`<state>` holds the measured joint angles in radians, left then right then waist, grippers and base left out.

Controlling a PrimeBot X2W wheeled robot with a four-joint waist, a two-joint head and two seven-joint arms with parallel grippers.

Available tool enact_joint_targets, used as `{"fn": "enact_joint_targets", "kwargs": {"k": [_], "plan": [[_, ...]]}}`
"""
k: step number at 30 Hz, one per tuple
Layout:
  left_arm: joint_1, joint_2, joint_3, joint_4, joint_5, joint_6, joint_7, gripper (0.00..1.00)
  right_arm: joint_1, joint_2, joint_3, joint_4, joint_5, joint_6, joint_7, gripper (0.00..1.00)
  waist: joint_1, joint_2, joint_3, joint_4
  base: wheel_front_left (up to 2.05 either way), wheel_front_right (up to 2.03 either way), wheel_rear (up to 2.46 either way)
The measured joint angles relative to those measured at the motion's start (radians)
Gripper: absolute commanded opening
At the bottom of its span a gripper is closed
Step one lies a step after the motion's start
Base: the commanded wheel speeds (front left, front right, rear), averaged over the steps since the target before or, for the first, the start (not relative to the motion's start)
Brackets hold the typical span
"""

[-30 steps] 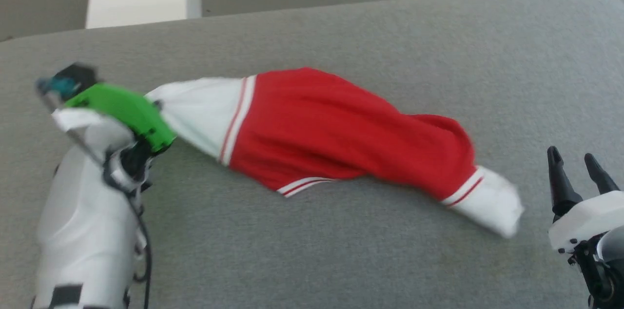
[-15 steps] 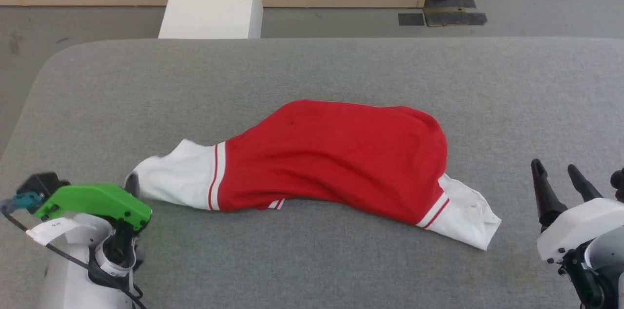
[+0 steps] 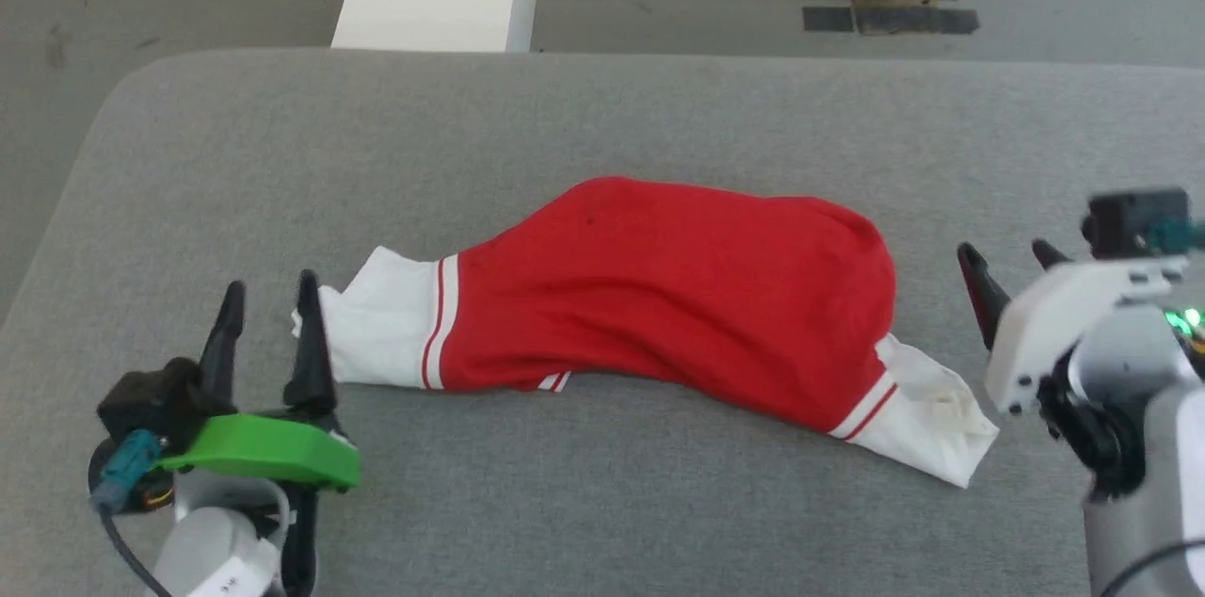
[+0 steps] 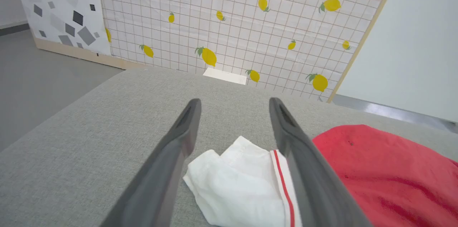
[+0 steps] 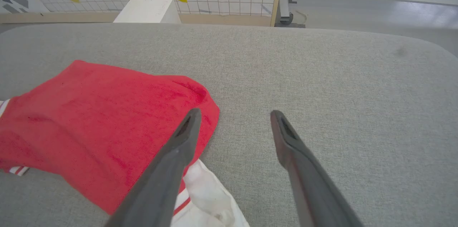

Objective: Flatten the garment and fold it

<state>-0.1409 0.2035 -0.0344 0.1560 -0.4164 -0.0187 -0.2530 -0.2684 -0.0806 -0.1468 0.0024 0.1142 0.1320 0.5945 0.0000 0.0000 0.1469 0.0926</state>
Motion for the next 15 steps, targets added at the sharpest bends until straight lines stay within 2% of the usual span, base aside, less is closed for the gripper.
{"fn": "enact_joint_targets", "kwargs": {"k": [6, 15], "plan": [[-0.003, -0.074, 0.02, -0.095, 0.089, -0.036, -0.004, 1.0, -0.163, -0.081, 0.109, 0.113, -0.01, 0.0, 0.128, 1.0, 0.0, 0.0, 0.062, 0.031, 0.0, 0.0, 0.0], [-0.05, -0.133, 0.049, -0.113, 0.103, -0.08, -0.004, 1.0, -0.314, -0.163, 0.256, 0.301, -0.045, 0.0, 0.232, 1.0, 0.0, 0.0, 0.171, 0.082, 0.0, 0.0, 0.0]]}}
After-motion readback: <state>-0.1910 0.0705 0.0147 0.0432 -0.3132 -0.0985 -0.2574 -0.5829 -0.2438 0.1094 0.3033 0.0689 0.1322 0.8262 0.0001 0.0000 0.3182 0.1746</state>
